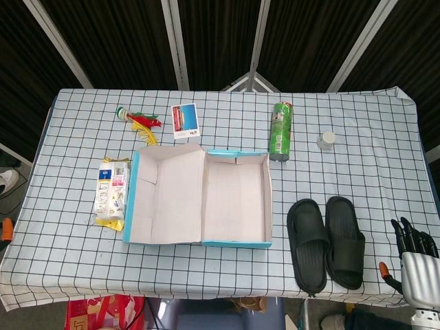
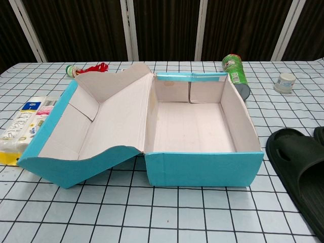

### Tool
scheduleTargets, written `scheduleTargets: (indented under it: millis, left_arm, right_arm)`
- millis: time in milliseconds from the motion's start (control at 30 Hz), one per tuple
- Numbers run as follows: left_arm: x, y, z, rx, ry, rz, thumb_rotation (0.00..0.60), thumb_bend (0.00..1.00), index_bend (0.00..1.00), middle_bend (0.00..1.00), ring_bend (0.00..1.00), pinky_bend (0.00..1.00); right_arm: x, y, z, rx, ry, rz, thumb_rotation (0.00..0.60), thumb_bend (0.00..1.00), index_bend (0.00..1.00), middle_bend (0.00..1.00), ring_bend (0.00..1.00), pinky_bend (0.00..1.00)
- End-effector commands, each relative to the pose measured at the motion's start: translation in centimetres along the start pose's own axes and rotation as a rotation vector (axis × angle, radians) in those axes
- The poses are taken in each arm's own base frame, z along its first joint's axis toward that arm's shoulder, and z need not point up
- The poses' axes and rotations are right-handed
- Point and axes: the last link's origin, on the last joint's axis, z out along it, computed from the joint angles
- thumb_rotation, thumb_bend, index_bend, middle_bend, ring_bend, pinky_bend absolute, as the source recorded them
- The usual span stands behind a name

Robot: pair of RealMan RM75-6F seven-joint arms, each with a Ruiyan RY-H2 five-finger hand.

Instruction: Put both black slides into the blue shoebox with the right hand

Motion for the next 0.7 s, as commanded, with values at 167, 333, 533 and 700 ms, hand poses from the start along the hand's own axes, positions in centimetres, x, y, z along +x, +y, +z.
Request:
scheduleTargets:
  millis: [167, 333, 533, 700]
  left_arm:
    - [0.2, 0.1, 0.1, -0.007, 0.003, -0.008, 0.600, 0.73, 0.13, 0.05, 0.00, 0.00]
    - [0.2, 0.1, 0.2, -0.005, 0.007, -0.015, 0.600, 0.73, 0.13, 0.04, 0.00, 0.00]
    - [0.0, -0.1, 0.6, -0.003, -0.003, -0.027, 0.600, 0.73, 0.13, 0.04, 0.00, 0.00]
    - [0.2, -0.2, 0.4, 0.004, -0.004, -0.033, 0.600, 0.73, 0.13, 0.04, 0.00, 0.00]
  right_arm:
    - [0.0, 0.0, -0.3, -0.004, -0.004, -0.004, 0.600, 0.32, 0.08, 0.06, 0.13, 0.12]
    - [0.2, 0.1, -0.5, -0.009, 0.001, 0.005, 0.600, 0.28, 0.08, 0.06, 0.13, 0.12]
    - [0.0, 0.0, -0.6, -0.001, -0.012, -0.004, 0.600, 0.22, 0.08, 0.06, 0.13, 0.12]
    - [-0.7, -1.1, -0.2, 0.025, -0.030, -0.024, 0.600, 0.19, 0.08, 0.06, 0.13, 0.12]
